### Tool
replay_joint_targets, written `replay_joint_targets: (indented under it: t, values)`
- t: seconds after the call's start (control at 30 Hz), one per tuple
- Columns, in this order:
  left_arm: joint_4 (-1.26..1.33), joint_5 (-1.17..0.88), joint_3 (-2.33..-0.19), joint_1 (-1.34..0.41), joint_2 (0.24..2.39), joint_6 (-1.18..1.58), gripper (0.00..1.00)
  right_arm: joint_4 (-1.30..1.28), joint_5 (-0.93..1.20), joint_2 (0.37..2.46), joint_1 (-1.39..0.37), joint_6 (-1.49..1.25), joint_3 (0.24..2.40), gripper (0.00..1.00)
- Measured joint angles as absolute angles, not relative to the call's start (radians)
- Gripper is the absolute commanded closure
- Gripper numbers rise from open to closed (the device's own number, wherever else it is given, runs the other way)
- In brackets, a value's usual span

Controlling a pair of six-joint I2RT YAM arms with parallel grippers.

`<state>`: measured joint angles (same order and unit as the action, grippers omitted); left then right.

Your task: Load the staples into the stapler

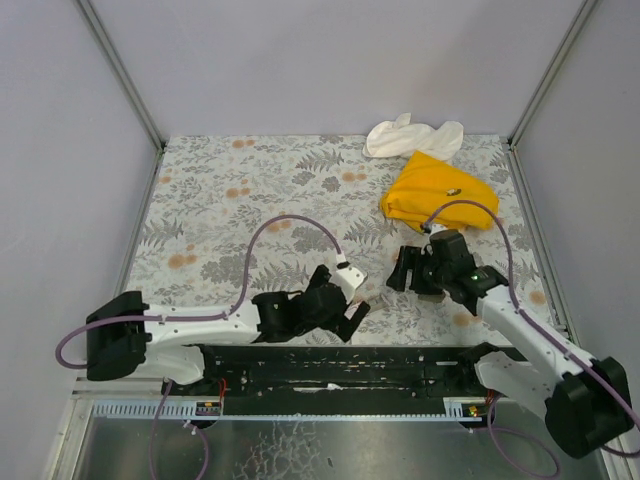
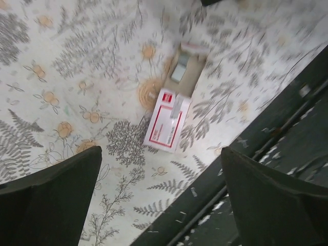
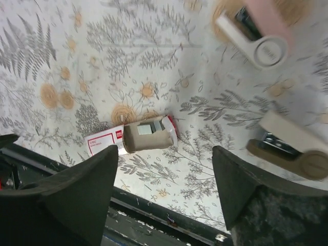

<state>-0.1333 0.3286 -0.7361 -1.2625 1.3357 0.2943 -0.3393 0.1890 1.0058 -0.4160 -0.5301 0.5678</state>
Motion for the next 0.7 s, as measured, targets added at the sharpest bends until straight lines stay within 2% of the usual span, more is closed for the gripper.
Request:
replay_joint_targets:
  t: [0.07, 0.13, 0.23, 0.37, 0.53, 0.7]
  values:
    - [-0.208, 0.346, -0.822, -1.260, 1.318, 0.331, 0.00, -0.395, 0.144, 0.953, -0.416, -0.519, 0.616, 0.05]
    - [-0.273, 0.363, -0.914, -1.250, 1.311, 0.366, 0.00, -0.448, 0.089, 0.906, -0.416, -0.511, 0.665, 0.00]
    - [-0.333, 0.341, -1.008, -1.208, 1.285, 0.407, 0.00, -0.516, 0.005, 0.859, -0.416, -0.500, 0.720, 0.01]
    - [-0.399, 0.226, -1.066, -1.030, 1.243, 0.429, 0.00, -0.564, -0.072, 0.875, -0.416, -0.488, 0.759, 0.00]
    - [-0.461, 0.067, -1.103, -0.741, 1.203, 0.399, 0.00, -0.568, -0.122, 1.024, -0.416, -0.466, 0.781, 0.01]
    - [-0.485, -0.002, -1.126, -0.514, 1.180, 0.344, 0.00, -0.513, -0.118, 1.201, -0.416, -0.448, 0.781, 0.03]
